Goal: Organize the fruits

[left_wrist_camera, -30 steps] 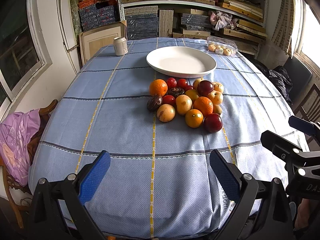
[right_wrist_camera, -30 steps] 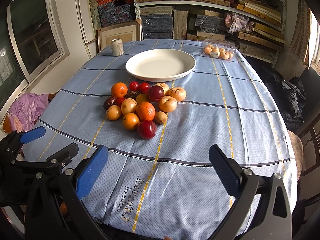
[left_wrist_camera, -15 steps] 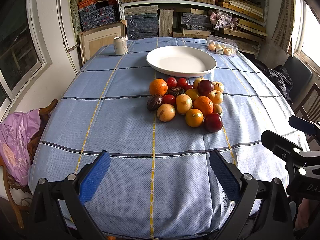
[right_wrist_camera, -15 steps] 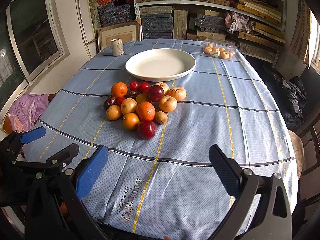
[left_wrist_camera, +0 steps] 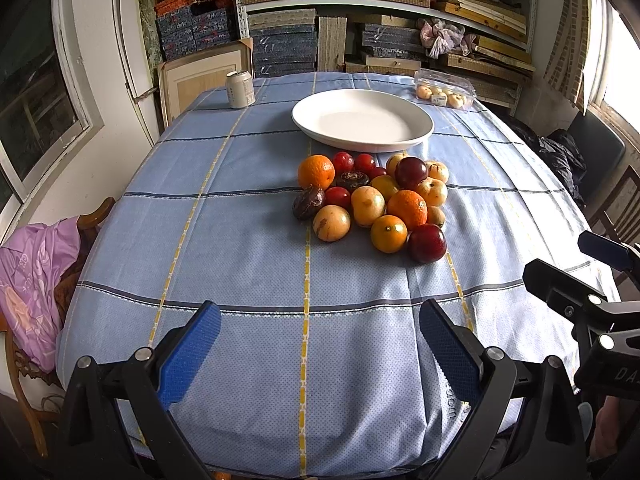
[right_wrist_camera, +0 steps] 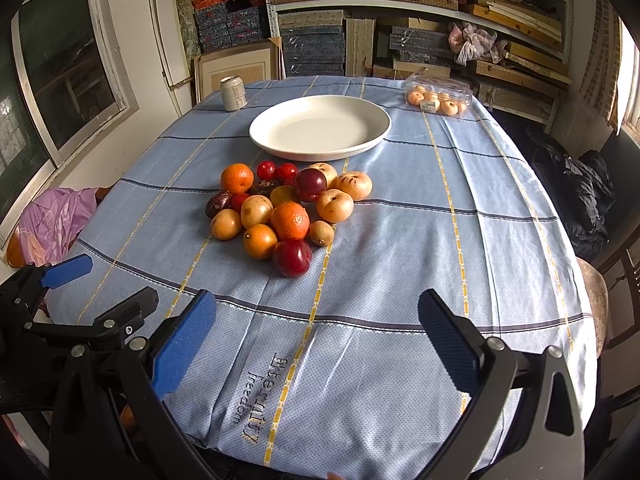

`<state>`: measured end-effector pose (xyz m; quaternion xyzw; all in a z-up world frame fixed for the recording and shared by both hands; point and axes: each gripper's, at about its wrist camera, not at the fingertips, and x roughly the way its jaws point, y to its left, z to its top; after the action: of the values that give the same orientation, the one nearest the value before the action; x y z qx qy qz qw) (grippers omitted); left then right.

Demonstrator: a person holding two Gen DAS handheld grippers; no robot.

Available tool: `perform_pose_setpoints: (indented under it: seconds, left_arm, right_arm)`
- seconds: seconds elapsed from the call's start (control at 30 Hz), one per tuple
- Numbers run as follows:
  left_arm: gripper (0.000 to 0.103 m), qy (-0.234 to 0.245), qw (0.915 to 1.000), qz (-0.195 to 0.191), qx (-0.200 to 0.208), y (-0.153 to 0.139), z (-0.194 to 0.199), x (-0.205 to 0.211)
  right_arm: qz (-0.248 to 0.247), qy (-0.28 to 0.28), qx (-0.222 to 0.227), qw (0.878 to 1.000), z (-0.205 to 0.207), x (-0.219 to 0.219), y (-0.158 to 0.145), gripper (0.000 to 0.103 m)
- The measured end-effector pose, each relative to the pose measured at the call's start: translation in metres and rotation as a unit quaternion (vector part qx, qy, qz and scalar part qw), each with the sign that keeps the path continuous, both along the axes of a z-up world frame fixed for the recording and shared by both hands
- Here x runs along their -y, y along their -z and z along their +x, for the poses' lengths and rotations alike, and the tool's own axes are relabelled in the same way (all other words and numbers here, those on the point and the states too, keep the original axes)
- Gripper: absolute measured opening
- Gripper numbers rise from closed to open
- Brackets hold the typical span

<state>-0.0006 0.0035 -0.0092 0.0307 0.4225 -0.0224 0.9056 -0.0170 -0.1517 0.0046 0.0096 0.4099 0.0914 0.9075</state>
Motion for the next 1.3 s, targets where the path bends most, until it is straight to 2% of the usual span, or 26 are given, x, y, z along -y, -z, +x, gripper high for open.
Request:
perform_pose_setpoints:
  seconds: [0.23,0.33,0.4,0.5,0.57,0.7,0.8,0.87,0.93,1.0,1.07,1.17,1.3]
  left_arm:
    - [0.1,-0.002,0.9998,-0.001,0.018,0.008,0.002,-0.002]
    - [0.1,0.009,0.9986,-0.004,0.052,0.009,0.002,-0.003]
    - [0.1,0.034,0.9961,0.004,0.082,0.012,-0.002,0.0]
    - [0.1,0.07,0.9933,-0.001,0.092,0.018,0.001,0.004]
    - [0.1,0.085,0.9936,-0.02,0.072,0.026,0.01,0.003]
    - [0.1,0.049,0.9965,-0.017,0.066,0.033,0.027,-0.006]
    - [0.1,0.041,0.996,-0.038,0.07,0.035,0.038,-0.016]
    - [0.1,0.047,0.9938,-0.077,0.065,0.036,0.045,-0.022]
    - [0.1,0.073,0.9902,-0.11,0.045,0.04,0.053,-0.025]
    - [0.1,0.078,0.9911,-0.105,0.023,0.045,0.063,-0.023]
    - [0.1,0.063,0.9949,-0.076,0.021,0.047,0.068,-0.023]
    - [0.1,0.075,0.9935,-0.085,0.014,0.048,0.074,-0.027]
    - [0.1,0.077,0.9936,-0.082,-0.009,0.055,0.089,-0.035]
  right_arm:
    - [0.003,0.011,0.003,1.0,0.003,0.003,0.006,0.099]
    - [0.015,0.015,0.01,1.0,0.008,0.008,0.01,0.099]
    - [0.028,0.012,0.011,0.999,0.012,0.016,0.012,0.099]
    - [0.054,-0.001,0.005,0.999,0.023,0.023,0.02,0.099]
    - [0.077,-0.006,0.018,0.997,0.026,0.028,0.026,0.099]
    - [0.173,-0.036,0.063,0.982,0.028,0.045,0.034,0.099]
    - [0.161,-0.042,0.052,0.985,0.04,0.047,0.037,0.099]
    - [0.143,-0.046,0.034,0.988,0.048,0.044,0.04,0.099]
    - [0.11,-0.05,0.01,0.993,0.057,0.035,0.046,0.099]
    - [0.082,-0.053,0.001,0.995,0.061,0.03,0.054,0.099]
    - [0.057,-0.064,-0.009,0.996,0.066,0.02,0.06,0.099]
    - [0.057,-0.086,-0.022,0.994,0.074,0.011,0.069,0.099]
    - [0.037,-0.074,0.002,0.997,0.074,0.005,0.068,0.099]
